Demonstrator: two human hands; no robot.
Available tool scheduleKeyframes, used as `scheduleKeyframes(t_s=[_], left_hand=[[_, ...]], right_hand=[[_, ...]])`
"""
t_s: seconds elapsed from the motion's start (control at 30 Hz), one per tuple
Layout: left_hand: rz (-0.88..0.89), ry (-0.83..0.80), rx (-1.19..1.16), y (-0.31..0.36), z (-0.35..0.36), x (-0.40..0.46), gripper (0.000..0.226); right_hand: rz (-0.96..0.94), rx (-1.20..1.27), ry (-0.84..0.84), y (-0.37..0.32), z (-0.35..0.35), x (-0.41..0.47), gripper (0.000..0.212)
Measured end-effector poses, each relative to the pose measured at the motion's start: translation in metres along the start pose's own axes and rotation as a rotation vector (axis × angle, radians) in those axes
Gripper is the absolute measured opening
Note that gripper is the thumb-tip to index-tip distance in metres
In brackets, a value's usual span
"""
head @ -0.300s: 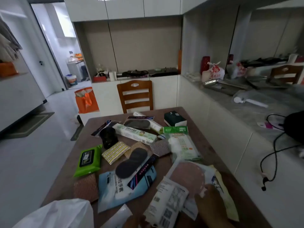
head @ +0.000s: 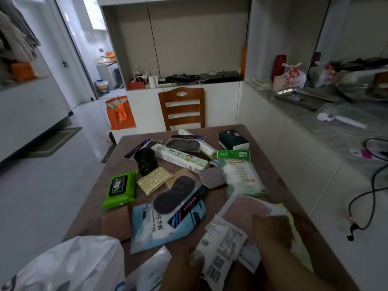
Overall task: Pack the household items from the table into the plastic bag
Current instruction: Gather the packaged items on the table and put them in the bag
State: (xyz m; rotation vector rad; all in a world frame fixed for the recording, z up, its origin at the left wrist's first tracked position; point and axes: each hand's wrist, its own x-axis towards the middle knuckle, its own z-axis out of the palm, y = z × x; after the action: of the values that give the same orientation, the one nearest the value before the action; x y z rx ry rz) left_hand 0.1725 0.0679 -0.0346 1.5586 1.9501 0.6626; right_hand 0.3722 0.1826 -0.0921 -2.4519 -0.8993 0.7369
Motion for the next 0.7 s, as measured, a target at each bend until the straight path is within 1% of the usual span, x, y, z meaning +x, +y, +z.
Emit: scheduleKeyframes(t_s=[0.03,0.07,0.13,0.17,0.2,0.23,0.3,0.37,0.43,0.47,0.5,0.53,0.57,0.6,0.63,0.7], left_hand=[[0.016,-0.034,0.055,-0.009,0.008,0.000,0.065],[0.012,-0.047,0.020,-0.018,0.017,0.004,0.066],[-0.037,-0.047,-0.002,-0.022,0.021,0.007,0.060],[-0.083,-0.055,-0.010,-0.021,0.021,0.009,0.056],[-0.093,-0.029,-0.026,-0.026,0.023,0.012,0.052],[-0.143,-0.027,-0.056,-0.024,0.023,0.011,0.047],[-0.212,-0.054,-0.081,-0.026,0.022,0.008,0.037],[-0.264,-0.049,-0.130,-0.033,0.020,0.005,0.028],[-0.284,-0.026,-0.144,-0.037,0.016,0.000,0.027],[-0.286,-0.005,-0.179,-0.041,0.015,-0.001,0.024],[-0.299,0.022,-0.252,-0.044,0.013,-0.002,0.017],[-0.317,0.056,-0.346,-0.043,0.008,-0.005,0.008],[-0.334,0.109,-0.454,-0.045,0.004,-0.005,0.005],[-0.348,0.159,-0.569,-0.049,-0.002,-0.005,0.005],[-0.356,0.186,-0.691,-0.050,-0.009,-0.004,0.010],[-0.367,0.170,-0.994,-0.057,-0.023,-0.005,0.034]], right_hand=[[0.023,-0.013,0.041,-0.004,-0.006,0.003,0.077],[0.020,-0.030,0.059,-0.007,-0.008,0.009,0.071],[-0.018,-0.116,0.028,-0.012,-0.010,0.010,0.053],[-0.065,-0.143,0.005,-0.012,-0.009,0.008,0.046],[-0.116,-0.166,-0.026,-0.012,-0.004,0.008,0.041],[-0.175,-0.148,-0.032,-0.013,-0.002,0.005,0.038],[-0.291,-0.019,-0.051,-0.014,-0.001,-0.006,0.031],[-0.436,0.111,0.034,-0.019,-0.008,-0.020,0.028],[-0.655,0.192,0.127,-0.033,-0.027,-0.043,0.025],[-0.762,0.235,0.139,-0.041,-0.037,-0.055,0.027],[-0.829,0.270,0.117,-0.050,-0.046,-0.066,0.029],[-0.855,0.312,0.050,-0.057,-0.054,-0.074,0.030],[-0.840,0.364,-0.057,-0.065,-0.061,-0.080,0.028],[-0.791,0.425,-0.205,-0.071,-0.065,-0.085,0.024],[-0.725,0.483,-0.370,-0.077,-0.066,-0.091,0.020],[-0.598,0.495,-0.644,-0.082,-0.057,-0.101,0.019]])
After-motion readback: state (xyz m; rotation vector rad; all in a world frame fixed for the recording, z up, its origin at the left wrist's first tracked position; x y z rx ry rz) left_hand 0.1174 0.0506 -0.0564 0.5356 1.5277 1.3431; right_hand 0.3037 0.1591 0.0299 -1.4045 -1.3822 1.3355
